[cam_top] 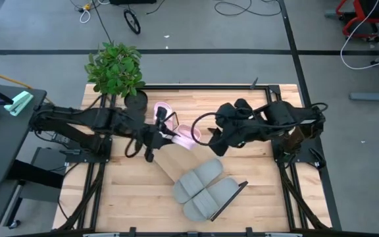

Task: Pick and place slides into the shelf
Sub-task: Put the bottom pink slide on the shelf

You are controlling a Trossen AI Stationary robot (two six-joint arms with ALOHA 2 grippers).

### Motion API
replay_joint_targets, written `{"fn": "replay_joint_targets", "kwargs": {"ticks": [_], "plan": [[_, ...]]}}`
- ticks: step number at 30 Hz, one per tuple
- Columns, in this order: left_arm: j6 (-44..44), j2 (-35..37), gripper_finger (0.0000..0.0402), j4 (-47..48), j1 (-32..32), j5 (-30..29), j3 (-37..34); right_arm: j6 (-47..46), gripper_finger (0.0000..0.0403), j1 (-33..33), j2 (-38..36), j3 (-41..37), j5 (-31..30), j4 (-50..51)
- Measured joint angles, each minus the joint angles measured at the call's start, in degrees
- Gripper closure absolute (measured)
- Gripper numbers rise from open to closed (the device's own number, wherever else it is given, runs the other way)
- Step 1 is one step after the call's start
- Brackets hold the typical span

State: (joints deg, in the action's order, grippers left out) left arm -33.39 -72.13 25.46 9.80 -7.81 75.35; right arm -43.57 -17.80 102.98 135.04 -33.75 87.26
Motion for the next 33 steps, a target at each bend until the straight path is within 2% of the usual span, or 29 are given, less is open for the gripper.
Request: {"fn": "replay_joint_targets", "kwargs": {"ticks": [3,7,9,11,13,16,20,24,29,33], "plan": [[1.1,2.0,0.0327,-3.6,0.0,0.6,-2.7,-0.4,0.0185,-0.8,0.3,-0.1,-0.6,1.1],[4.9,6.4,0.0328,-11.8,1.2,-0.6,-12.4,-0.4,0.0192,-0.8,1.1,-0.7,-0.9,1.5],[4.9,8.9,0.0328,-18.0,2.9,-5.8,-17.4,-0.3,0.0195,-0.8,1.4,-0.8,-0.9,2.2],[1.3,11.7,0.0328,-26.4,4.9,-12.0,-21.7,-0.4,0.0198,-0.7,1.5,-0.8,-1.4,2.5],[-3.5,14.4,0.0329,-34.0,6.2,-14.5,-25.2,-0.4,0.0201,-0.7,1.5,-0.8,-2.5,2.5],[-7.6,16.6,0.0330,-39.2,7.0,-12.6,-30.4,-0.4,0.0206,-0.4,1.5,-0.8,-4.4,2.5],[-4.3,19.2,0.0331,-39.3,6.5,-7.1,-36.6,-0.4,0.0212,0.6,1.5,-0.8,-4.6,2.5],[-4.5,21.9,0.0332,-44.5,6.5,-6.8,-41.3,-0.4,0.0217,1.7,1.6,-1.0,-4.7,2.4],[-10.8,23.9,0.0332,-44.7,6.4,-6.5,-42.1,-0.4,0.0223,2.7,1.6,-2.5,-4.7,2.6],[-13.9,25.2,0.0332,-39.7,6.1,-1.1,-42.2,-1.7,0.0227,3.2,1.6,-5.1,-4.4,2.5]]}}
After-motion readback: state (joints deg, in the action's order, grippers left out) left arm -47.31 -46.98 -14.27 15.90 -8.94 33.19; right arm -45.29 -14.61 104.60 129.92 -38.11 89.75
